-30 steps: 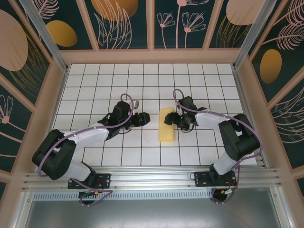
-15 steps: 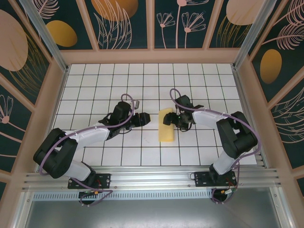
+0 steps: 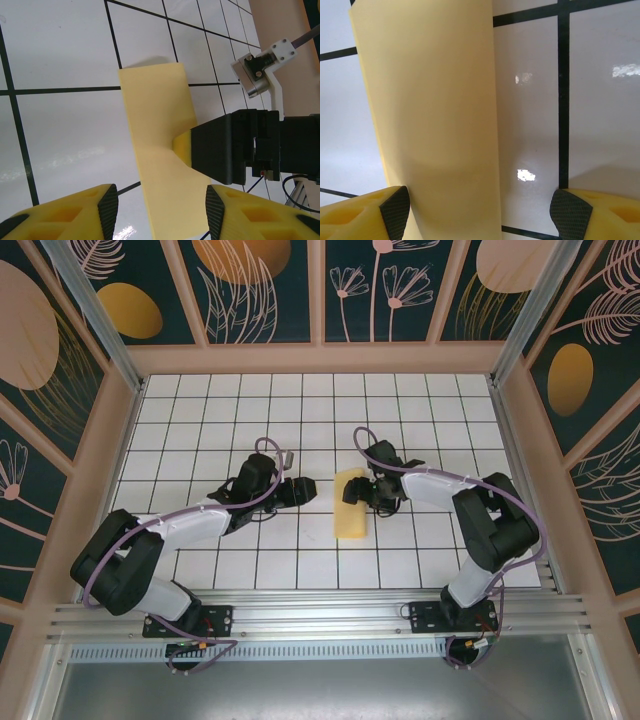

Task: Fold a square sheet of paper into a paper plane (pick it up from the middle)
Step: Fold the square sheet of paper in half at the center of the table, then hold the square sheet of paper at the center of the table.

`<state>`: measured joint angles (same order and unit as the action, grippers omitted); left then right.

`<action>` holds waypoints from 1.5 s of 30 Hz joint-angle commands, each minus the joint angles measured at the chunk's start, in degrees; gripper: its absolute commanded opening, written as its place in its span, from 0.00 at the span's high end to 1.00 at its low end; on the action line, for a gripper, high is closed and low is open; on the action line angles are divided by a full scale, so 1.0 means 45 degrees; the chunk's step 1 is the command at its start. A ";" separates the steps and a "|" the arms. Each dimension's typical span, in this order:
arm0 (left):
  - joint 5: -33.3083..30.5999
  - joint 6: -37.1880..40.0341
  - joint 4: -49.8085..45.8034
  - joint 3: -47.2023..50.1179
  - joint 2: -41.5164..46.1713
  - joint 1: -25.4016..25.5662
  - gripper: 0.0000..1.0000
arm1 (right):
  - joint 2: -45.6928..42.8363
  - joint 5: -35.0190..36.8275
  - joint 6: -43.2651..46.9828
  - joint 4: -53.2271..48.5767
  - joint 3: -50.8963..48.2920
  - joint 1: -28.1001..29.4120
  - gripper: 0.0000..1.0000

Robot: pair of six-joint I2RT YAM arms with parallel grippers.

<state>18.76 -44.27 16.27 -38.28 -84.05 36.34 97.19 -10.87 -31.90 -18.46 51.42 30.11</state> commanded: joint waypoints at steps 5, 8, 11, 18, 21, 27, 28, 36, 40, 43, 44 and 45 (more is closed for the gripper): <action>0.0088 -0.0133 0.0173 -0.0419 -0.0180 0.0059 0.49 | 0.1870 0.1168 -0.0059 -0.0505 -0.0832 0.0104 0.18; 0.0107 -0.0163 0.0192 -0.0418 -0.0199 0.0051 0.48 | 0.1884 0.1167 -0.0014 -0.0390 -0.0902 0.0123 0.18; 0.0122 -0.0169 0.0193 -0.0419 -0.0212 0.0083 0.49 | 0.2014 0.1317 0.0038 -0.0496 -0.0818 0.0145 0.17; 0.0271 -0.0253 0.0493 -0.0439 -0.0325 0.0089 0.51 | 0.2283 0.1551 -0.0098 -0.0620 -0.0800 0.0145 0.17; 0.0237 -0.0348 0.0435 -0.0559 -0.0545 0.0128 0.53 | 0.2277 0.1811 -0.0152 -0.0724 -0.0860 0.0145 0.18; 0.0154 -0.0849 0.0559 -0.1010 -0.1369 0.0388 0.58 | 0.2295 0.1808 -0.0157 -0.0688 -0.0892 0.0184 0.18; 0.0054 -0.1091 0.0668 -0.1104 -0.1563 0.0479 0.60 | 0.2319 0.1778 -0.0121 -0.0664 -0.0884 0.0184 0.18; -0.0050 -0.2088 0.0548 -0.2277 -0.3543 0.0804 0.84 | 0.2427 0.1828 -0.0039 -0.0654 -0.0931 0.0204 0.19; 0.0047 -0.2449 0.0469 -0.2780 -0.4384 0.1060 0.99 | 0.2469 0.1811 -0.0040 -0.0625 -0.0998 0.0204 0.19; 0.0322 -0.2789 0.0869 -0.2769 -0.4804 0.1126 1.00 | 0.2427 0.1816 -0.0079 -0.0567 -0.1068 0.0203 0.19; 0.0457 -0.2862 0.1003 -0.2772 -0.4920 0.1137 1.00 | 0.2441 0.1813 -0.0098 -0.0550 -0.1086 0.0204 0.19; 0.0596 -0.2895 0.1076 -0.2795 -0.5038 0.1129 1.00 | 0.2426 0.1791 -0.0099 -0.0517 -0.1105 0.0204 0.19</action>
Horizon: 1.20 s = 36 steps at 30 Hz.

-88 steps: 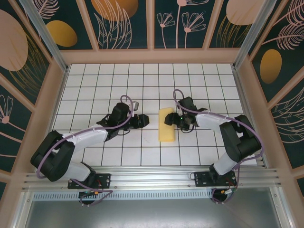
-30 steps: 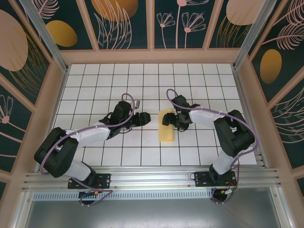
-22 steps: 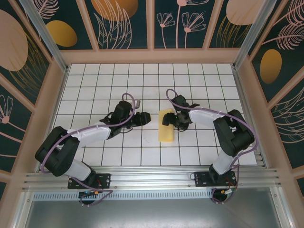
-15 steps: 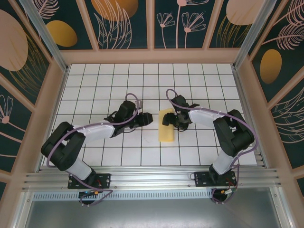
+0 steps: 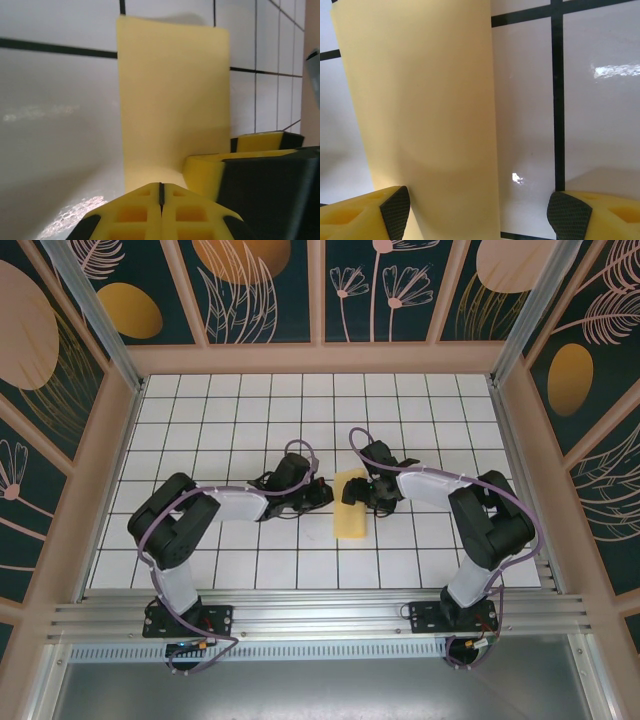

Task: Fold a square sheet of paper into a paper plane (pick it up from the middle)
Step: Hold the square sheet of paper at the center of the table.

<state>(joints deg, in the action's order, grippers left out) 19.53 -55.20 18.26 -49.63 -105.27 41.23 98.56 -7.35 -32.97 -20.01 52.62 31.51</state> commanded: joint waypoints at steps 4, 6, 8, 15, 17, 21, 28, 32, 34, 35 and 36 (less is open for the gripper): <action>0.0667 -0.0431 0.0686 -0.0400 -0.0579 0.0053 1.00 | 0.2184 0.0987 0.0138 -0.0104 -0.1372 -0.0107 0.19; 0.0767 -0.0425 0.0871 -0.0359 -0.0561 0.0061 1.00 | 0.2202 0.0990 0.0122 -0.0104 -0.1399 -0.0107 0.19; 0.0765 -0.0376 0.0825 -0.0401 -0.0569 0.0071 1.00 | 0.2218 0.0961 0.0120 -0.0077 -0.1384 -0.0107 0.19; 0.0749 -0.0156 -0.0064 -0.0877 -0.0919 0.0085 1.00 | 0.2272 0.0990 0.0081 -0.0047 -0.1450 -0.0107 0.19; 0.0543 -0.0155 -0.0328 -0.0942 -0.0944 0.0085 1.00 | 0.2262 0.1000 0.0061 -0.0047 -0.1459 -0.0107 0.19; 0.0511 -0.0120 -0.0581 -0.1127 -0.1016 0.0120 1.00 | 0.2274 0.0990 0.0044 -0.0014 -0.1461 -0.0107 0.19; 0.0640 -0.0011 -0.0935 -0.1611 -0.1384 0.0270 1.00 | 0.2305 0.0990 0.0063 -0.0027 -0.1445 -0.0107 0.19; 0.0530 0.0038 -0.1193 -0.1852 -0.1579 0.0361 1.00 | 0.2317 0.0990 0.0022 -0.0026 -0.1430 -0.0107 0.18; 0.0350 0.0154 -0.1632 -0.2013 -0.1683 0.0386 1.00 | 0.2327 0.0990 0.0008 -0.0025 -0.1417 -0.0107 0.18; 0.0231 0.0193 -0.1837 -0.2071 -0.1721 0.0403 1.00 | 0.2326 0.0990 0.0003 -0.0026 -0.1401 -0.0107 0.18; 0.0102 0.0232 -0.2042 -0.2115 -0.1751 0.0426 1.00 | 0.2321 0.0990 0.0005 -0.0036 -0.1396 -0.0117 0.18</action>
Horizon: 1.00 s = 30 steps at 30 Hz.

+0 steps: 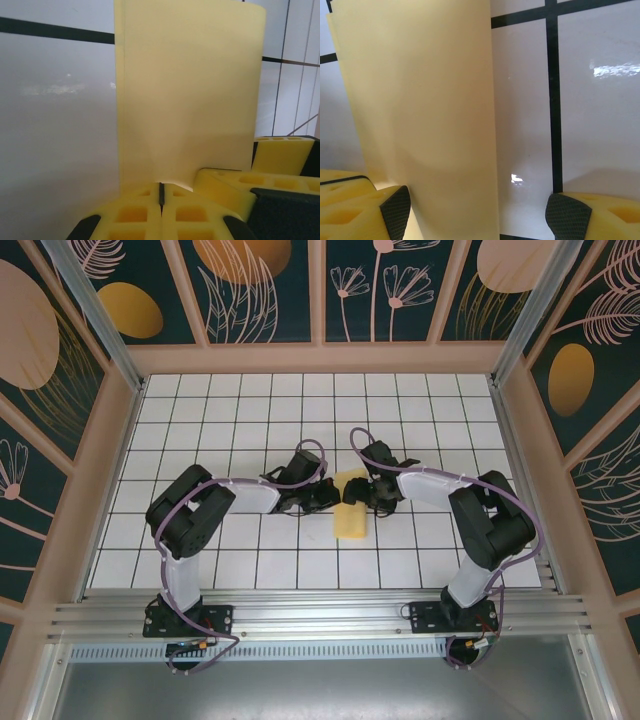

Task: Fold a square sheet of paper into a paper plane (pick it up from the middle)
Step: Hold the square sheet of paper at the center of the table.

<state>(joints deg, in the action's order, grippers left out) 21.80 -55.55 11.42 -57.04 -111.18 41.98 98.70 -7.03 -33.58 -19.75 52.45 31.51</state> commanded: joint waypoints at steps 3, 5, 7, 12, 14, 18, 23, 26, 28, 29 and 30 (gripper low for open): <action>-0.0657 0.0305 -0.0808 -0.0446 -0.0506 0.0300 1.00 | 0.2284 0.0937 0.0119 -0.0113 -0.1341 0.0104 0.18; -0.0719 0.0301 -0.0841 -0.0378 -0.0543 0.0318 1.00 | 0.2268 0.0937 0.0100 -0.0123 -0.1320 0.0127 0.18; -0.0771 0.0296 -0.0869 -0.0353 -0.0614 0.0335 1.00 | 0.2267 0.0946 0.0081 -0.0124 -0.1313 0.0127 0.18; -0.1064 0.0289 -0.1081 -0.0319 -0.0675 0.0359 1.00 | 0.2287 0.0966 0.0051 -0.0123 -0.1321 0.0146 0.18; -0.1205 0.0307 -0.1253 -0.0275 -0.0636 0.0352 1.00 | 0.2236 0.1031 0.0006 -0.0160 -0.1289 0.0157 0.18; -0.1286 0.0391 -0.1388 -0.0255 -0.0660 0.0357 1.00 | 0.1761 0.1040 -0.0057 -0.0221 -0.1008 0.0113 0.17; -0.1514 0.0414 -0.1449 -0.0204 -0.0646 0.0354 1.00 | -0.0325 0.0727 0.0029 0.0042 -0.0630 0.0041 0.13; -0.1512 0.0445 -0.1521 -0.0240 -0.0665 0.0376 1.00 | -0.1947 0.1352 -0.0083 0.0151 -0.0718 -0.0458 0.12; -0.1530 0.0447 -0.1525 -0.0237 -0.0665 0.0369 1.00 | -0.2875 0.0100 0.0108 0.0934 -0.1196 -0.0915 0.17; -0.1525 0.0436 -0.1526 -0.0253 -0.0678 0.0379 1.00 | -0.3232 -0.1081 0.0191 0.1544 -0.1512 -0.1183 0.22; -0.1520 0.0448 -0.1525 -0.0255 -0.0665 0.0374 1.00 | -0.3489 -0.1959 0.0155 0.2083 -0.1801 -0.1363 0.31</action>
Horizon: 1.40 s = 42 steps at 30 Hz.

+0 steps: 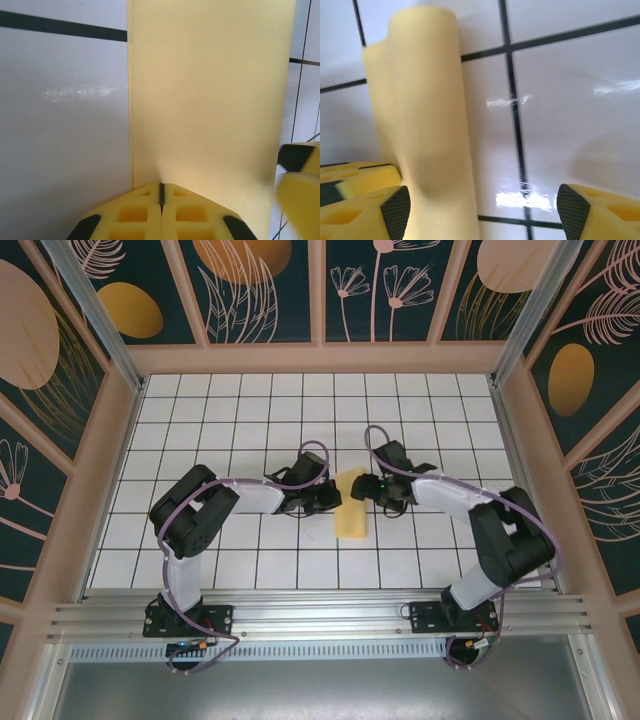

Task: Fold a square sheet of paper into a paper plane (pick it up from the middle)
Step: Hold the square sheet of paper at the center of the table, then first fold the triangle in half at the center of the table.

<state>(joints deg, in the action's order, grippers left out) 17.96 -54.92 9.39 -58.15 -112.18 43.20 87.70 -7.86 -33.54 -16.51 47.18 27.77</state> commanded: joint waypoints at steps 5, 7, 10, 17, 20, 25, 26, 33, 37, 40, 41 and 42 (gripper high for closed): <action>-0.0707 0.0328 -0.1129 -0.0012 -0.0415 0.0106 1.00 | -0.1272 -0.4456 0.0049 0.2989 -0.1388 -0.0595 0.66; -0.0728 0.0357 -0.1158 -0.0008 -0.0419 0.0094 1.00 | -0.1076 -0.4889 -0.0105 0.3343 -0.1515 -0.0585 0.79; -0.0729 0.0368 -0.1188 -0.0032 -0.0423 0.0100 1.00 | -0.0552 -0.5245 -0.0100 0.3652 -0.1620 -0.0601 0.84; -0.0723 0.0403 -0.1207 0.0012 -0.0395 0.0100 1.00 | 0.0476 -0.4910 0.0180 0.3481 -0.1977 -0.0702 0.84; -0.0748 0.0401 -0.1210 0.0049 -0.0369 0.0107 1.00 | 0.0670 -0.4414 0.0372 0.3115 -0.2148 -0.0751 0.84; -0.0748 0.0377 -0.1188 0.0038 -0.0422 0.0104 1.00 | 0.0949 -0.3928 0.0407 0.3254 -0.2900 -0.0852 0.82; -0.0744 0.0395 -0.1186 0.0051 -0.0422 0.0099 1.00 | 0.1109 -0.3994 0.0402 0.3447 -0.3052 -0.0886 0.82; -0.0728 0.0416 -0.1207 0.0107 -0.0422 0.0107 1.00 | 0.1118 -0.4008 0.0295 0.3399 -0.3295 -0.1005 0.80; -0.0680 0.0487 -0.1285 0.0061 -0.0501 0.0092 1.00 | -0.0076 -0.4009 0.0456 0.2968 -0.3032 -0.1005 0.79; -0.0689 0.0476 -0.1232 0.0110 -0.0573 0.0106 1.00 | -0.0536 -0.4815 0.0383 0.3462 -0.3067 -0.1009 0.77; -0.0678 0.0506 -0.1255 0.0107 -0.0626 0.0100 1.00 | -0.0623 -0.4966 0.0397 0.3505 -0.3028 -0.1005 0.77; -0.0704 0.0491 -0.1232 0.0103 -0.0652 0.0106 1.00 | -0.0684 -0.5025 0.0421 0.3496 -0.2995 -0.0997 0.77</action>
<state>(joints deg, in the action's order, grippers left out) 17.47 -54.08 8.82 -58.48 -112.18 43.46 86.76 -28.86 -32.88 -0.32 34.00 23.33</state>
